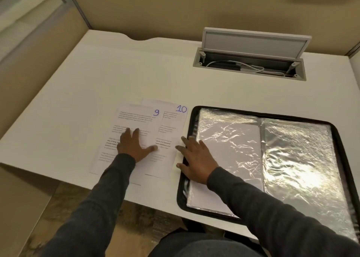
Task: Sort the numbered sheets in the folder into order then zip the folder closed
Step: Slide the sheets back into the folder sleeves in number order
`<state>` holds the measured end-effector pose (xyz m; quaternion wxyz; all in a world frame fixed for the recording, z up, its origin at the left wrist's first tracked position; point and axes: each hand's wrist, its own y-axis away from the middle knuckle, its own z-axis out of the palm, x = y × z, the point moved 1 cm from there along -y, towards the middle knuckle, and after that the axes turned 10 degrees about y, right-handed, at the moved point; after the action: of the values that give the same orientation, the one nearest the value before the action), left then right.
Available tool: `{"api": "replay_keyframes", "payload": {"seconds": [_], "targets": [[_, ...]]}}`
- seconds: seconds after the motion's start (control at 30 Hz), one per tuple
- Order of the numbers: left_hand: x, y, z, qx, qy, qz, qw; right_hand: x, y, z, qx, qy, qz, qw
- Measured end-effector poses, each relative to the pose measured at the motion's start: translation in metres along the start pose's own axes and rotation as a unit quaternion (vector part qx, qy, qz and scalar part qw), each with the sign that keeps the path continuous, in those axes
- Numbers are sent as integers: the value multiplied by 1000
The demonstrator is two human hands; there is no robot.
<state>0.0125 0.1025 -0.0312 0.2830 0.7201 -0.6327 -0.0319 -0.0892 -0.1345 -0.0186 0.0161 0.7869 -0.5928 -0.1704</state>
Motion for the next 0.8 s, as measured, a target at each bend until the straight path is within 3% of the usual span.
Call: {"api": "replay_keyframes", "payload": {"seconds": [0.1, 0.2, 0.43, 0.6, 0.73, 0.8], "targets": [[-24, 12, -5, -146, -114, -1, 983, -16, -16, 10, -37, 30, -38, 998], [-41, 27, -4, -184, -157, 15, 970, -25, -26, 19, -83, 51, -47, 994], [-51, 41, 0, -134, -120, 63, 982, -30, -32, 21, -99, 46, -43, 993], [-47, 56, -1, -15, 63, 82, 995, -28, -32, 12, -104, -2, -33, 994], [-22, 73, -10, 74, 185, 69, 977, -30, -34, -10, -84, -175, 10, 981], [-4, 82, -15, 86, 226, 66, 968, -30, -36, -24, -76, -343, 63, 934]]}}
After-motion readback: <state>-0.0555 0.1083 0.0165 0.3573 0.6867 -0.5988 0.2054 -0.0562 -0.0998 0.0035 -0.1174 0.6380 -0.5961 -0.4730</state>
